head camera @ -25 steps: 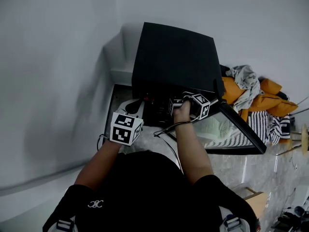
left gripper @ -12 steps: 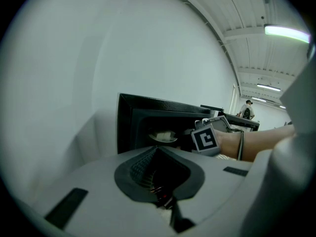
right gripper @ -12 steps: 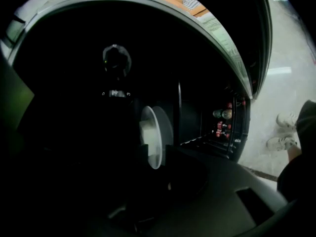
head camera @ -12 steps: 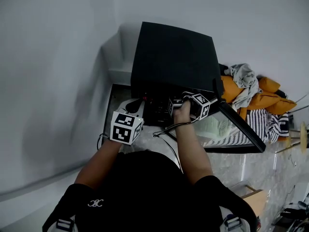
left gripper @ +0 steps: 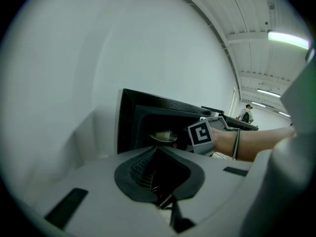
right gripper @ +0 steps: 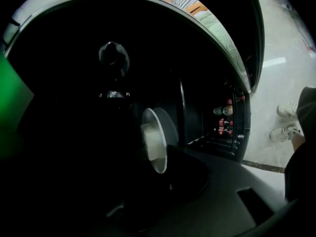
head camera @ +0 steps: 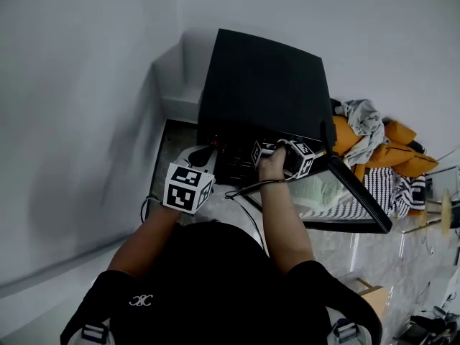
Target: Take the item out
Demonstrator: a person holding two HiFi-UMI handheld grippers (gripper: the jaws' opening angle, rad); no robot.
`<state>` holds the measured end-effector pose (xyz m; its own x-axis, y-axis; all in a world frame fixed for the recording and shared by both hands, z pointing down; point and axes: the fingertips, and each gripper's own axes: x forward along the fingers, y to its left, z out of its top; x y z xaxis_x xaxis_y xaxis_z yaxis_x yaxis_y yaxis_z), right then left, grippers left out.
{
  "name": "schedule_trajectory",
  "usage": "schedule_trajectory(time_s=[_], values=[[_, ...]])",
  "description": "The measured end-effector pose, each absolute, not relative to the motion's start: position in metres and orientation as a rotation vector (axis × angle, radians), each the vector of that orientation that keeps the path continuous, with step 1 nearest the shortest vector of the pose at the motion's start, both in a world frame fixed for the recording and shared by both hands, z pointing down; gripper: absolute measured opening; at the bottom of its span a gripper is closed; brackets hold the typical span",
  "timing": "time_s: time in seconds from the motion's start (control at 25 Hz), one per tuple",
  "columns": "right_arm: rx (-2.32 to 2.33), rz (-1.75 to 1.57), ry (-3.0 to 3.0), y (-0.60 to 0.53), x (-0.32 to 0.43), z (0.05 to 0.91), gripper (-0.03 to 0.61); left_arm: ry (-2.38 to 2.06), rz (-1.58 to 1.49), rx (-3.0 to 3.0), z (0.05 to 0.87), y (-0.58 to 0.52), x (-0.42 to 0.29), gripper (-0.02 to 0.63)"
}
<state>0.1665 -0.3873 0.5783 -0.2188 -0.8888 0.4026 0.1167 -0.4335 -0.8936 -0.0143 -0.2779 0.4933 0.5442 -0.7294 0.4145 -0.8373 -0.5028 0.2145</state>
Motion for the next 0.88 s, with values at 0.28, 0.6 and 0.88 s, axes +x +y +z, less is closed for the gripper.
schedule_trajectory(time_s=[0.28, 0.6, 0.88], values=[[-1.419, -1.791, 0.985, -0.382, 0.17, 0.595, 0.025, -1.278, 0.362, 2.37, 0.497, -0.277, -0.016, -0.002], [-1.429, -1.79, 0.984, -0.379, 0.171, 0.595, 0.021, -1.275, 0.341, 2.362, 0.496, -0.277, -0.019, -0.002], [-1.413, -1.782, 1.028, -0.364, 0.172, 0.59, 0.02, -1.269, 0.337, 2.368, 0.494, -0.277, -0.02, -0.002]])
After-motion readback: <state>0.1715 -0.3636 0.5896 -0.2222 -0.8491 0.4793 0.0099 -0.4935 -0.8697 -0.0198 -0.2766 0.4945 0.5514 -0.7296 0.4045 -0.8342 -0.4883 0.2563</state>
